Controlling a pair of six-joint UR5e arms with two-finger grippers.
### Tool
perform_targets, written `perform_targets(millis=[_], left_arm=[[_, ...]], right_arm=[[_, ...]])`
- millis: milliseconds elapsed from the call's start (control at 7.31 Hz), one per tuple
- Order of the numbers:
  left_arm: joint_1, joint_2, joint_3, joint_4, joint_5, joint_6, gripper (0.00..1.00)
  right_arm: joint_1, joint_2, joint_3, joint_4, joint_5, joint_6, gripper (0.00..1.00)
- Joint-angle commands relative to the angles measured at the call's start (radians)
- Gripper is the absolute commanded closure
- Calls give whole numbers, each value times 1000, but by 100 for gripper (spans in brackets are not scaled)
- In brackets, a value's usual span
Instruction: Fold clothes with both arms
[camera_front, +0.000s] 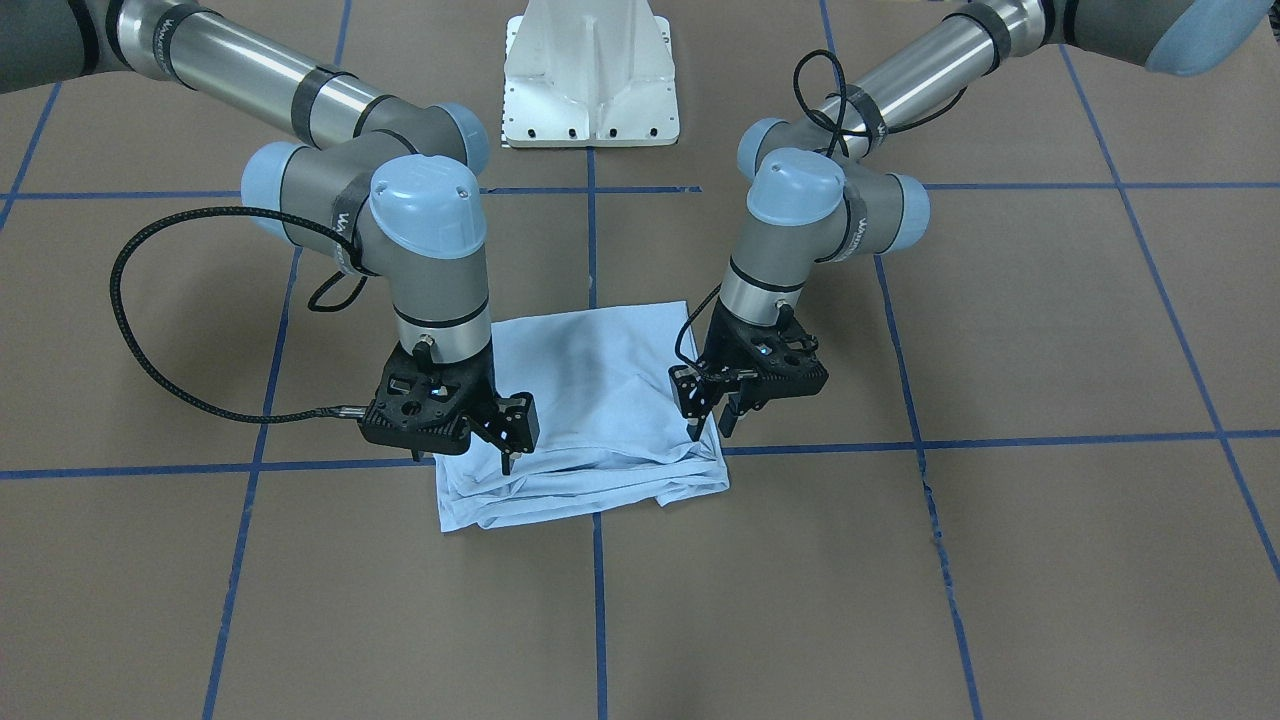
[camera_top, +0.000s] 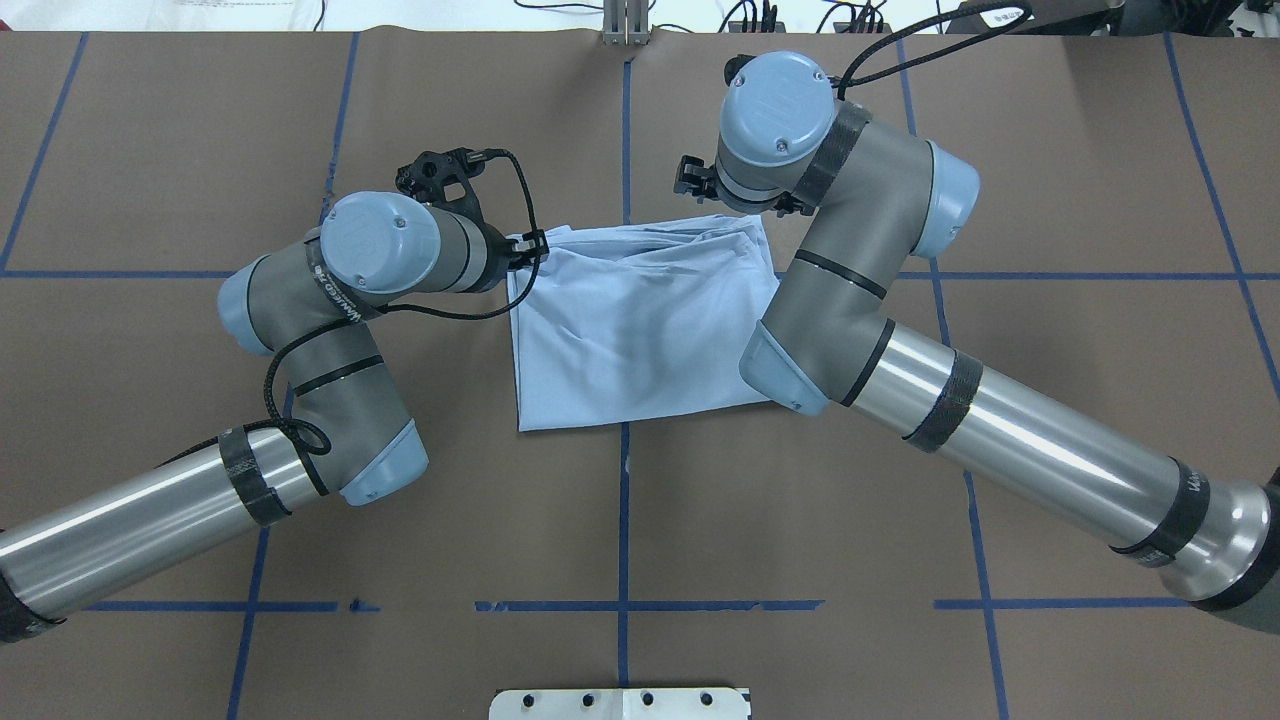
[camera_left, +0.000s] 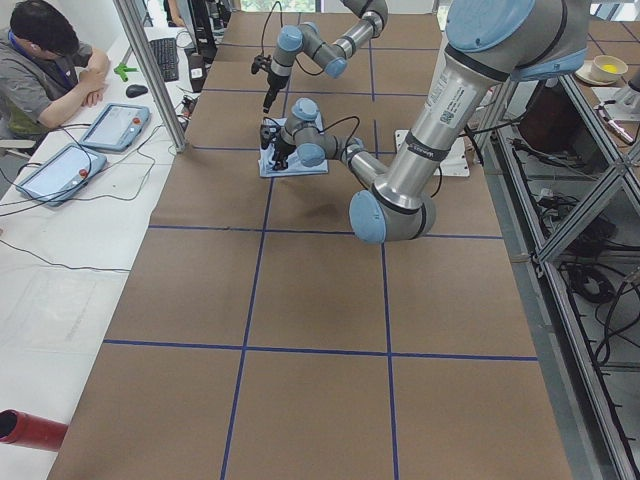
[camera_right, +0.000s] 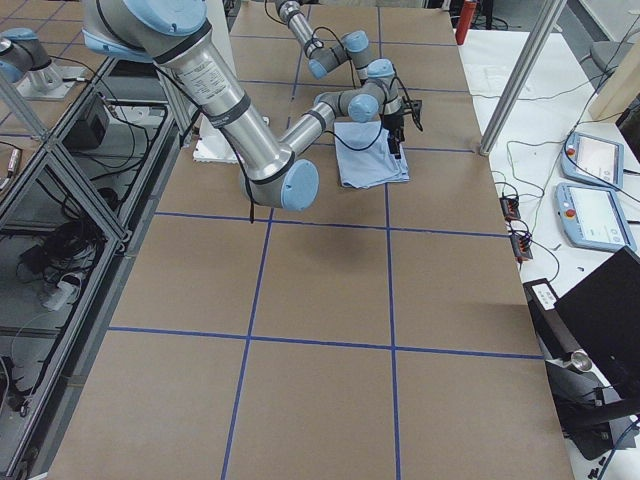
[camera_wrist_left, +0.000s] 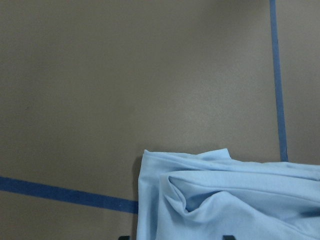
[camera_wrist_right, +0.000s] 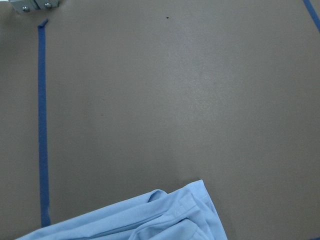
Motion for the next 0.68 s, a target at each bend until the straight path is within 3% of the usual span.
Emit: perform_targets(millis=[0,547], left_arm=[[-5,-16,40,-16,0,0,54],[1,-55,80,-18,-1,3,54]], right_arm=[[0,-5,1,0,-1,0,0],[-1,-5,1,0,-1,1,0]])
